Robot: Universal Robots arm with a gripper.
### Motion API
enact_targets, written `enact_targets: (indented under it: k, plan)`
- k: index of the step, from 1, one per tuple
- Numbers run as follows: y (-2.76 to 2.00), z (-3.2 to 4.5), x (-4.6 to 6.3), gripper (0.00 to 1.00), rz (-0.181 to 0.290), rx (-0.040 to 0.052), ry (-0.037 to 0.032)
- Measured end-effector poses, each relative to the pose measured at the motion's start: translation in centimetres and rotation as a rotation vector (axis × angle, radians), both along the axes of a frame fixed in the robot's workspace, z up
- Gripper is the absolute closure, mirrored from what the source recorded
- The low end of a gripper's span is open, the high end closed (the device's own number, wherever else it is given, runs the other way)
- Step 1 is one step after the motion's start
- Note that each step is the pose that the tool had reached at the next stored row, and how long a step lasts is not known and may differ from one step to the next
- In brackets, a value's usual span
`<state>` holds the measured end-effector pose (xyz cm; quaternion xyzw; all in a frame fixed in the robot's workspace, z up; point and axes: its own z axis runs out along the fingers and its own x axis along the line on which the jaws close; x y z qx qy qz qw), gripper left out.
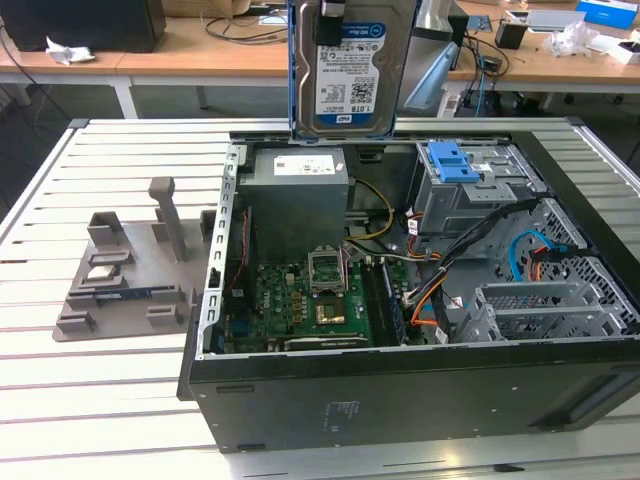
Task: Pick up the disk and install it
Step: 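Pick up the disk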
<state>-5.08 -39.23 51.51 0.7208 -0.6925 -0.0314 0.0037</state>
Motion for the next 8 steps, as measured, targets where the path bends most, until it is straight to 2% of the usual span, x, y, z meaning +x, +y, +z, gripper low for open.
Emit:
enact_targets:
  k: [8]
  plan:
    - [-0.68,-0.01,0.36,0.64,0.000,0.0000,0.0000]
